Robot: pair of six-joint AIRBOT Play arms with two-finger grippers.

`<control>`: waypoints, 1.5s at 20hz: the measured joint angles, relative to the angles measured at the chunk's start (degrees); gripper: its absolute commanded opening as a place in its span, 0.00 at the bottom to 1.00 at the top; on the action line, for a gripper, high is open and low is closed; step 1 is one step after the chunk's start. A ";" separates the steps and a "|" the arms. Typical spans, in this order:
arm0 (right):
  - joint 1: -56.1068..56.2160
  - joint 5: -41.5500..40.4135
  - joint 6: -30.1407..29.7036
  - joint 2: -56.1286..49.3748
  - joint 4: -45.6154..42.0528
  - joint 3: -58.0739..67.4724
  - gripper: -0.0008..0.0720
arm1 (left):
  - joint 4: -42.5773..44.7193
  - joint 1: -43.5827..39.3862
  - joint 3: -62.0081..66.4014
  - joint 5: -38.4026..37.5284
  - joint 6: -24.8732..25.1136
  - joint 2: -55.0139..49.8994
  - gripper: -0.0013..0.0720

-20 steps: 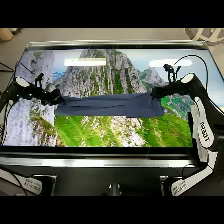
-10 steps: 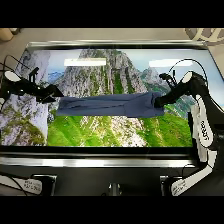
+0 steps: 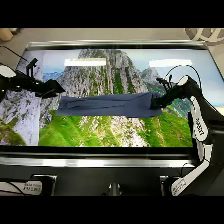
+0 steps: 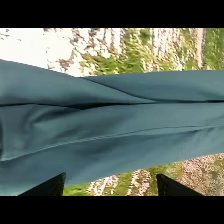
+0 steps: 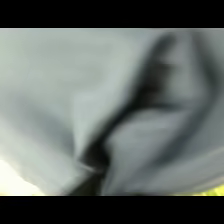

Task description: Fold the shirts.

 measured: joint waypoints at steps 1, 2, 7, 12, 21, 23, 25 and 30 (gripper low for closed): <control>0.02 0.20 0.55 0.15 0.24 0.15 0.04 | -0.15 -1.03 -0.04 0.02 0.00 -0.09 0.39; 0.11 0.04 0.61 0.68 0.48 0.33 0.04 | -0.42 -2.49 -0.04 0.04 0.00 -0.39 0.05; 0.42 0.33 1.05 9.66 4.48 1.05 0.04 | -1.18 -14.75 -0.04 6.43 0.70 -3.78 0.05; 3.67 4.57 1.84 22.71 6.34 1.18 0.04 | -8.79 -28.94 1.18 18.73 0.09 -11.26 0.05; 5.33 11.56 6.19 39.50 5.95 1.18 0.04 | -29.92 -40.70 8.55 24.63 1.33 -25.86 0.04; 5.38 11.74 6.51 39.78 5.62 1.18 0.04 | -30.97 -41.13 9.07 24.59 3.13 -25.90 0.04; 5.44 11.06 6.34 38.29 6.29 1.18 0.04 | -28.02 -39.28 9.25 24.41 3.48 -23.63 0.04; 10.49 3.23 3.32 29.73 12.96 1.18 0.04 | -7.69 -25.20 9.51 20.94 -2.29 -9.62 0.05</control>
